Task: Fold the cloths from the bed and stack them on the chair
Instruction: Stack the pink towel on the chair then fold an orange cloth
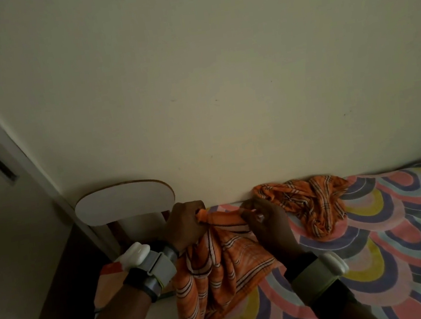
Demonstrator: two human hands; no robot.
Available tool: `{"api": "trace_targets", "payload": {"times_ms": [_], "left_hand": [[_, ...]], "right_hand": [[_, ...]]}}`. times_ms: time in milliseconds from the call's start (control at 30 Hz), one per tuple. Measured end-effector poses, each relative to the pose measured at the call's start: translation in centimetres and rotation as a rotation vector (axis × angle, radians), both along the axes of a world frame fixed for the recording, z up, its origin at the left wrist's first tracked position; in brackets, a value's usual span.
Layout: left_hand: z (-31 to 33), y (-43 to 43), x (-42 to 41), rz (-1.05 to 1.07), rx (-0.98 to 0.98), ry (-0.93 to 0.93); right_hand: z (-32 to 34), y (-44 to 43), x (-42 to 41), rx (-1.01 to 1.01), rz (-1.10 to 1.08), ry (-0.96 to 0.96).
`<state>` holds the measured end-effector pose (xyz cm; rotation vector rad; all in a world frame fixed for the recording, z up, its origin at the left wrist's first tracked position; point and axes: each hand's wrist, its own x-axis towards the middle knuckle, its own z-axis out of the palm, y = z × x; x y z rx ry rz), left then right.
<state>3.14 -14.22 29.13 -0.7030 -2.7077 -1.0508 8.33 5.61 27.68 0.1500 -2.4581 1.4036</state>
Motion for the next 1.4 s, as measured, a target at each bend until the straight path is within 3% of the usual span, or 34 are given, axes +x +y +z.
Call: {"api": "trace_targets", "payload": {"times_ms": [133, 300, 433, 500, 567, 633, 733, 800, 933, 1033, 1133, 1267, 1400], "left_hand": [[0.0, 0.5, 0.1, -0.013, -0.027, -0.045], [-0.5, 0.3, -0.3, 0.041, -0.027, -0.167], [-0.8, -0.4, -0.8, 0.176, 0.183, -0.570], [-0.9, -0.9, -1.2, 0.185, 0.322, -0.721], [0.3, -0.8, -0.7, 0.155, 0.415, -0.816], [0.8, -0.6, -0.7, 0.113, 0.520, -0.837], [1.5, -0.4, -0.7, 0.097, 0.530, -0.701], [1.6, -0.3, -0.6, 0.134, 0.545, -0.605], [0.9, -0.3, 0.3, 0.260, 0.615, -0.482], [0.4, -0.8, 0.7, 0.237, 0.533, -0.329], [0.3, -1.3, 1.7, 0.097, 0.330, -0.281], [-0.5, -2.2, 2.9, -0.033, 0.127, -0.395], [-3.7, -4.9, 2.8, -0.008, -0.033, -0.562]], "right_hand": [[0.1, -0.4, -0.3, 0.060, -0.024, -0.044], [1.2, -0.4, -0.7, -0.170, -0.039, -0.081], [0.0, 0.2, -3.5, -0.485, -0.317, -0.271], [-0.3, 0.2, -4.5, -0.481, -0.380, -0.295], [0.1, -0.6, -4.1, -0.427, -0.162, -0.285], [0.4, -2.4, -2.8, -0.325, 0.200, -0.397], [-0.9, -4.2, -1.8, -0.020, 0.505, -0.506], [-1.6, -4.9, -1.7, 0.027, 0.550, -0.486], [-2.3, -6.1, -0.9, 0.070, 0.444, -0.293], [-2.2, -5.8, -1.1, 0.048, 0.313, -0.145], [-0.9, -4.7, -1.7, 0.041, 0.369, -0.167], [1.5, -2.8, -3.0, -0.062, 0.361, -0.189], [3.4, -0.7, -3.9, -0.109, 0.388, -0.246]]}}
